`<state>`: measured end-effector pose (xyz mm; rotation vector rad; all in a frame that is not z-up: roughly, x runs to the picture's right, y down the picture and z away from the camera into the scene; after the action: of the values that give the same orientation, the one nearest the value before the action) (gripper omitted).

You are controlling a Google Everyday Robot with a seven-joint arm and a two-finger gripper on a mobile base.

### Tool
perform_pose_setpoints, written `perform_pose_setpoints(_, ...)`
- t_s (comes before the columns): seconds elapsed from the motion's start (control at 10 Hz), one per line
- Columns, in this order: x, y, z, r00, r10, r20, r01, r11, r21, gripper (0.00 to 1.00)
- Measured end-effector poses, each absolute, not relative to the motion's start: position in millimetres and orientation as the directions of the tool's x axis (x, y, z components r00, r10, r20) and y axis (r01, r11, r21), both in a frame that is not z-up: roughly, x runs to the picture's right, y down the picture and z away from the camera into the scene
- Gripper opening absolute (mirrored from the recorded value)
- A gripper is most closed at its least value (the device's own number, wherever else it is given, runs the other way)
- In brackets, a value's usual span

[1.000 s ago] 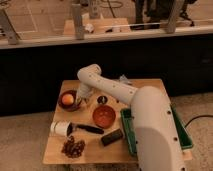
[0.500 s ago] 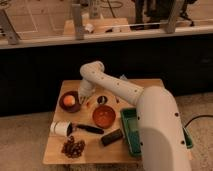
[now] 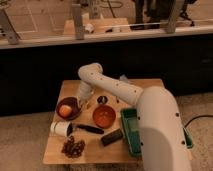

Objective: Stack bowls on top of each other

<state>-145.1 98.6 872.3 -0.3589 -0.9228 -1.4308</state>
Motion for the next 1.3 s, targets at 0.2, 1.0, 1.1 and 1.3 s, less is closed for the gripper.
perform_pose_setpoints(0.2,-144.0,98.7,871.0,-0.121,-0.666,0.736,0.934,0.175,0.312,0.00)
perform_pose_setpoints(1.0,-110.4,56.7,825.4,-0.079,-0.635,0.769,0.883,0.314,0.350,0.00)
perform_pose_setpoints(1.1,-101.5,50.7,820.6,-0.070,-0.638,0.767,0.875,0.331,0.354,0.00)
perform_pose_setpoints(1.3,-75.5,36.5,815.5,-0.039,-0.647,0.761,0.860,0.366,0.355,0.00)
